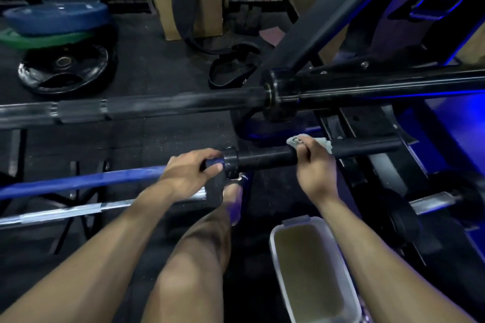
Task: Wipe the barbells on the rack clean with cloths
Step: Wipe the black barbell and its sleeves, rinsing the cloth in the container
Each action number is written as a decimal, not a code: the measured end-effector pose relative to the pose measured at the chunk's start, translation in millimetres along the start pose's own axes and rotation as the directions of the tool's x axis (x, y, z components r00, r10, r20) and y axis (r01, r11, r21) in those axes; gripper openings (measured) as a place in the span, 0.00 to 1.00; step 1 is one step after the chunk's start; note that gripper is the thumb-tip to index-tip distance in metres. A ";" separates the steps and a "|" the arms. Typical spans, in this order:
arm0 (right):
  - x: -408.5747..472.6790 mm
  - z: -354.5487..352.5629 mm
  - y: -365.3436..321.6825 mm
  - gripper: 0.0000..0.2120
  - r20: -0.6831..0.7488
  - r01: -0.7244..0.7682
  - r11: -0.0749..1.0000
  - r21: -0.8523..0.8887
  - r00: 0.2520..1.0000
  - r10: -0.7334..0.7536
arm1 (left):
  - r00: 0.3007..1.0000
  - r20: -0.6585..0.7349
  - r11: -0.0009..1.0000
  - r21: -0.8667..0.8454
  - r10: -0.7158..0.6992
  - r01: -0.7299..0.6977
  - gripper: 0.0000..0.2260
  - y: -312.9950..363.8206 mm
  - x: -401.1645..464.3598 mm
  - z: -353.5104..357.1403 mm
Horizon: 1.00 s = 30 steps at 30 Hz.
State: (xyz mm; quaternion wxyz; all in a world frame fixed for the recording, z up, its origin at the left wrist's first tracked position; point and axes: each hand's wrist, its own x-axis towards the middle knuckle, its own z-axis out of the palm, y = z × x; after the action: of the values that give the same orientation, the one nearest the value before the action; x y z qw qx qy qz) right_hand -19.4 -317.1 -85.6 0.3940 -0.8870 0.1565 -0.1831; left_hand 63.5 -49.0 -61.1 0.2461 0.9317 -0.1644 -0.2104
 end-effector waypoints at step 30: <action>31.2 88.7 -85.5 0.16 0.341 -0.154 0.951 -0.269 0.908 0.243 | 0.973 -0.203 0.970 -0.233 -0.113 0.064 0.07 -14.5 19.3 32.0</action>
State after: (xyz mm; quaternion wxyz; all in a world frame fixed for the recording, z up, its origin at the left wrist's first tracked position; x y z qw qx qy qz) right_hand 59.3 -218.6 -69.9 0.3249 -0.9252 0.1901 0.0484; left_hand 67.8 -57.4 -100.0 0.3563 0.9217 -0.0700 -0.1364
